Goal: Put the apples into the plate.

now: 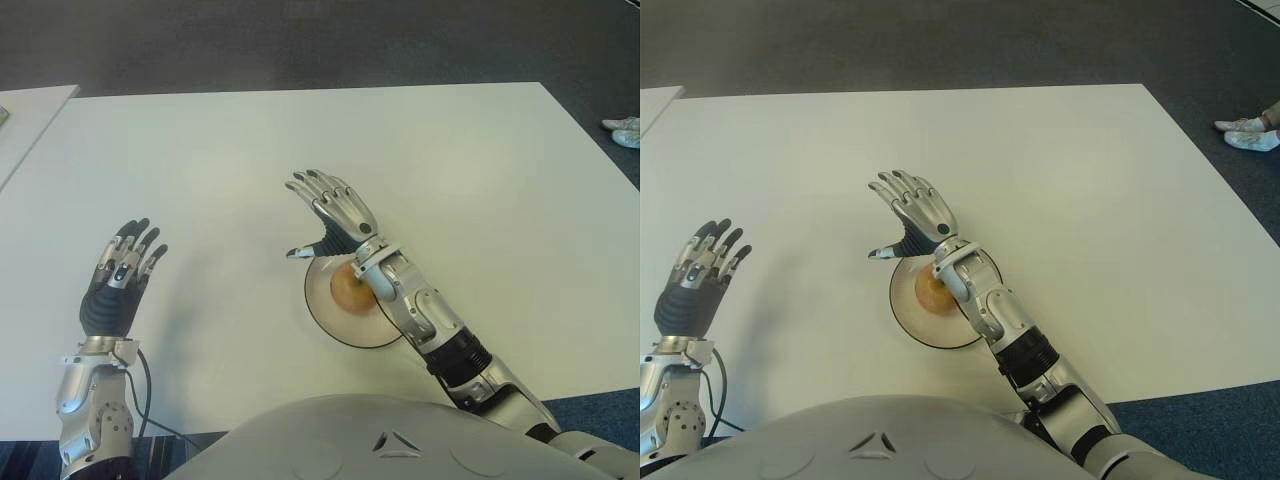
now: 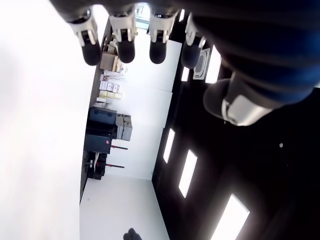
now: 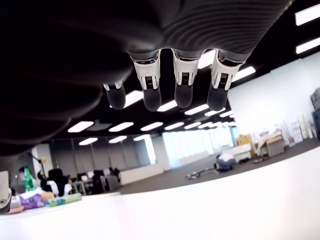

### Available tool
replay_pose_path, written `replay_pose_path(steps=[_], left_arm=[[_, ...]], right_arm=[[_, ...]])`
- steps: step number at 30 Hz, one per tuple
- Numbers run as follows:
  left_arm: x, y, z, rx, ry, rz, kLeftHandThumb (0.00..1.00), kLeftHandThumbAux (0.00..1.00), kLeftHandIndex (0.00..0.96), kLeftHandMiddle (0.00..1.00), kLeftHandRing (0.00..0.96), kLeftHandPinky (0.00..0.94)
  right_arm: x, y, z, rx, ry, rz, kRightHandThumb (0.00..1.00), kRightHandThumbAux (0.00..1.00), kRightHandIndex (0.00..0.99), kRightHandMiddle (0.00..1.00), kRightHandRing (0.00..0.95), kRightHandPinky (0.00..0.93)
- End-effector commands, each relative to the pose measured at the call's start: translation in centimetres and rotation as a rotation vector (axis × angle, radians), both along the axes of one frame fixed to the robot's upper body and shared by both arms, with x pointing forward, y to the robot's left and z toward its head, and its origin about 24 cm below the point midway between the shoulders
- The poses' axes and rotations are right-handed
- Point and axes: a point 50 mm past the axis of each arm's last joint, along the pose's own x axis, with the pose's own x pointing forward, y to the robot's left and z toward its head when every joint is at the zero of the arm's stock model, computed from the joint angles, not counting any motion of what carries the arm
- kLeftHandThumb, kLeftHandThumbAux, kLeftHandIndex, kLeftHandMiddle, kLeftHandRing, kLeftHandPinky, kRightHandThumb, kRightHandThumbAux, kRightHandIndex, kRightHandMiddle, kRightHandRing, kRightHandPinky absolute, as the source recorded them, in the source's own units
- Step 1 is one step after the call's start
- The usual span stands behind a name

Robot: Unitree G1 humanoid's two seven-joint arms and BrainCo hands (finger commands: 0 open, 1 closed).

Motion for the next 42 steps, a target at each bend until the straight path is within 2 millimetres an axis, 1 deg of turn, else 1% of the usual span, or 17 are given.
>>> replay_pose_path(steps=[1, 3, 5, 7, 9, 15, 21, 27, 32, 42], left_arm=[[0.4, 0.4, -0.5, -0.010, 0.018, -0.009, 0.364, 0.486, 0.126, 0.017, 0.019, 0.100], [0.7, 0.5, -0.5, -0.011, 0.018, -0.010, 0.364, 0.486, 0.126, 0.017, 0.019, 0.100], [1.0, 0.6, -0.6, -0.011, 0.018, -0.010, 0.364, 0.486, 0.126, 0.017, 0.019, 0.100], [1.2, 0.6, -0.6, -0.012, 0.018, -0.010, 0.364, 0.486, 0.126, 0.017, 0.019, 0.100], [1.4, 0.6, -0.7, -0.012, 0.018, -0.011, 0.364, 0.486, 0.126, 0.017, 0.019, 0.100], [1.9, 0.7, -0.9, -0.013, 0.019, -0.010, 0.364, 0.486, 0.126, 0.017, 0.019, 0.100], [2.2, 0.8, -0.9, -0.012, 0.018, -0.010, 0.364, 0.486, 0.126, 0.017, 0.019, 0.100], [2.3, 1.0, -0.8, -0.012, 0.018, -0.010, 0.364, 0.486, 0.126, 0.017, 0.019, 0.100], [2.6, 1.3, -0.9, -0.013, 0.020, -0.009, 0.364, 0.486, 0.126, 0.017, 0.019, 0.100], [3.0, 1.9, -1.1, -0.014, 0.023, -0.008, 0.364, 0.486, 0.126, 0.017, 0.019, 0.100]], right_arm=[[0.1, 0.1, -0.4, 0.002, 0.028, -0.024, 0.000, 0.456, 0.000, 0.000, 0.000, 0.000], [0.4, 0.2, -0.5, 0.001, 0.029, -0.026, 0.000, 0.455, 0.000, 0.000, 0.000, 0.000], [0.5, -0.2, 0.0, 0.016, 0.022, -0.047, 0.000, 0.455, 0.000, 0.000, 0.000, 0.000], [0.2, -1.2, 1.0, 0.051, 0.004, -0.097, 0.000, 0.459, 0.000, 0.000, 0.000, 0.000], [0.3, -1.4, 1.1, 0.062, 0.001, -0.125, 0.000, 0.463, 0.000, 0.000, 0.000, 0.000], [-0.7, -2.4, 2.3, 0.044, 0.018, -0.162, 0.000, 0.469, 0.000, 0.007, 0.000, 0.000], [-0.8, -2.9, 2.9, 0.004, 0.047, -0.181, 0.000, 0.476, 0.001, 0.012, 0.000, 0.000], [-1.0, -3.0, 3.3, 0.012, 0.087, -0.224, 0.000, 0.501, 0.008, 0.017, 0.000, 0.000], [-1.1, -3.0, 3.3, -0.024, 0.081, -0.235, 0.000, 0.524, 0.004, 0.011, 0.000, 0.000], [-0.7, -2.8, 2.9, -0.010, 0.046, -0.244, 0.000, 0.529, 0.064, 0.039, 0.000, 0.000]])
